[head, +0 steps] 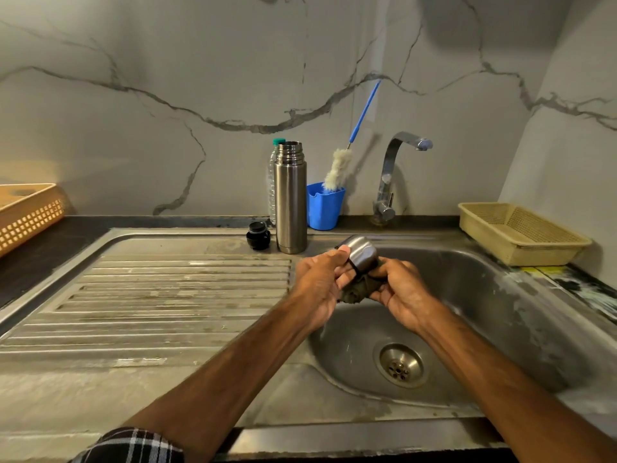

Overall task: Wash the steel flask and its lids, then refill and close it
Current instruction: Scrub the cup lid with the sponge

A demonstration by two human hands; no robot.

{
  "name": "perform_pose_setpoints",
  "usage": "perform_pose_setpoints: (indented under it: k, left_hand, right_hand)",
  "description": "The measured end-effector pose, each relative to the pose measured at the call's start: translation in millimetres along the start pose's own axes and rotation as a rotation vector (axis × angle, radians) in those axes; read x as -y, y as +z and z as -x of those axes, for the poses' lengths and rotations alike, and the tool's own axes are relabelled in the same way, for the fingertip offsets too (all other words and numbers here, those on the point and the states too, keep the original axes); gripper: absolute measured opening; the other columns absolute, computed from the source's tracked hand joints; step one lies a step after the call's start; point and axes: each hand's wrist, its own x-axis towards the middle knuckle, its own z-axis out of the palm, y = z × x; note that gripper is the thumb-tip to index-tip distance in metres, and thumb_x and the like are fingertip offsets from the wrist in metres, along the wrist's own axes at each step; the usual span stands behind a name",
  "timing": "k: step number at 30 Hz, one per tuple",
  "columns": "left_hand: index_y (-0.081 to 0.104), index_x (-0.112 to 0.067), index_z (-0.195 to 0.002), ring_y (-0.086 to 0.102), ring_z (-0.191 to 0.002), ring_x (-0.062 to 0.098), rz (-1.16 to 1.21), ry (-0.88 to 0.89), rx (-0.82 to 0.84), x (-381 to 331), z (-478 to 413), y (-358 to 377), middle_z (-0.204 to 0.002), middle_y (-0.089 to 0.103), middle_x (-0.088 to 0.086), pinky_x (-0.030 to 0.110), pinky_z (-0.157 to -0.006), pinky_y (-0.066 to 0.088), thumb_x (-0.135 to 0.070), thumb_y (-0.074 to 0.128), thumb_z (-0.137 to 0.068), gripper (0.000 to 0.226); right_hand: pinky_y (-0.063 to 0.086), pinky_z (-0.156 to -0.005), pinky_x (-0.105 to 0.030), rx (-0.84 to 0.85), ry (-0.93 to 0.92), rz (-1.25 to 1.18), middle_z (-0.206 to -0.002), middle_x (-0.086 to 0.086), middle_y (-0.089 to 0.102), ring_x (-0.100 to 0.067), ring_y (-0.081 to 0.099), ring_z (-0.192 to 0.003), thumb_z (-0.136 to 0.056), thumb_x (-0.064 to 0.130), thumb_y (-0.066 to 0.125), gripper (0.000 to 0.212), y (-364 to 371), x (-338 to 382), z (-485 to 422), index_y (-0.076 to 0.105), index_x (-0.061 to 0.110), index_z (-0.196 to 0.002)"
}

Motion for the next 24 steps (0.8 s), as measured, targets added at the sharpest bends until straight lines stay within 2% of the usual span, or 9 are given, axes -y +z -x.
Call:
perform_pose_setpoints:
  k: [1,3,6,8,13,16,20,22,24]
  left_hand:
    - [0.067,0.003,-0.110,0.074,-0.094,0.028,-0.086,0.057,0.046,2,0,-2,-0.106,0.071,0.030,0.033,-0.077,0.063,-0.006,0.064,-0.097,0.016]
    - [0.073,-0.007,-0.101,0.070,-0.098,0.030,-0.300,0.234,0.135,3,1,-6,-0.106,0.070,0.030,0.035,-0.083,0.059,-0.014,0.062,-0.100,0.013]
    - [0.069,-0.009,-0.112,0.075,-0.095,0.023,-0.577,0.478,0.152,3,0,-10,-0.100,0.076,0.015,0.038,-0.083,0.063,-0.019,0.064,-0.099,0.017]
    - [0.066,-0.007,-0.118,0.076,-0.092,0.018,-0.694,0.560,0.131,4,-2,-9,-0.100,0.076,0.010,0.039,-0.080,0.064,-0.020,0.066,-0.098,0.024]
    - [0.062,-0.016,-0.120,0.073,-0.098,0.016,-0.935,0.688,0.057,10,-6,-9,-0.110,0.074,0.003,0.035,-0.082,0.063,-0.025,0.067,-0.097,0.025]
    - [0.065,-0.017,-0.121,0.070,-0.100,0.013,-1.019,0.689,0.030,12,-7,-9,-0.111,0.073,0.000,0.035,-0.085,0.062,-0.026,0.069,-0.095,0.027]
    - [0.069,-0.013,-0.118,0.070,-0.087,0.009,-1.104,0.625,0.081,19,-5,-5,-0.100,0.075,0.000,0.031,-0.079,0.060,-0.026,0.065,-0.099,0.024]
    - [0.070,-0.012,-0.117,0.069,-0.085,0.009,-1.127,0.586,0.068,18,-5,-4,-0.097,0.075,0.002,0.021,-0.071,0.056,-0.026,0.060,-0.101,0.023]
    - [0.071,-0.011,-0.108,0.067,-0.072,0.007,-1.050,0.515,0.038,15,-7,-6,-0.084,0.073,0.001,0.014,-0.059,0.049,-0.024,0.059,-0.102,0.019]
  right_hand:
    - [0.058,-0.081,-0.044,0.010,0.010,-0.031,-0.109,-0.024,0.070,-0.034,0.067,-0.103,-0.090,-0.009,0.040,0.037,1,0,1,0.066,-0.001,-0.115]
    - [0.058,-0.083,-0.044,0.037,0.016,-0.090,-0.108,-0.024,0.070,-0.034,0.068,-0.103,-0.090,-0.010,0.042,0.034,3,3,4,0.065,-0.003,-0.114]
    - [0.060,-0.078,-0.040,0.055,-0.001,-0.101,-0.104,-0.022,0.072,-0.032,0.070,-0.099,-0.089,-0.010,0.047,0.030,2,9,7,0.066,-0.003,-0.111]
    - [0.061,-0.074,-0.037,0.037,-0.015,-0.084,-0.103,-0.021,0.072,-0.030,0.072,-0.095,-0.087,-0.009,0.051,0.030,-2,14,7,0.065,-0.003,-0.112]
    - [0.058,-0.088,-0.045,0.006,-0.037,-0.088,-0.095,-0.021,0.071,-0.031,0.070,-0.092,-0.083,-0.011,0.055,0.022,-6,18,7,0.066,-0.002,-0.100]
    - [0.059,-0.082,-0.040,-0.029,-0.086,-0.028,-0.098,-0.017,0.072,-0.028,0.070,-0.094,-0.083,-0.011,0.057,0.028,-7,19,9,0.068,0.003,-0.106]
    - [0.058,-0.070,-0.033,-0.082,-0.127,0.086,-0.095,-0.009,0.072,-0.022,0.068,-0.092,-0.086,-0.012,0.054,0.036,-7,13,6,0.069,0.009,-0.111]
    - [0.058,-0.067,-0.032,-0.077,-0.131,0.132,-0.097,-0.010,0.074,-0.022,0.070,-0.092,-0.086,-0.010,0.055,0.036,-6,8,4,0.070,0.008,-0.114]
    - [0.060,-0.070,-0.032,-0.076,-0.171,0.198,-0.102,-0.010,0.074,-0.021,0.071,-0.094,-0.087,-0.008,0.058,0.038,-3,4,4,0.068,0.009,-0.119]
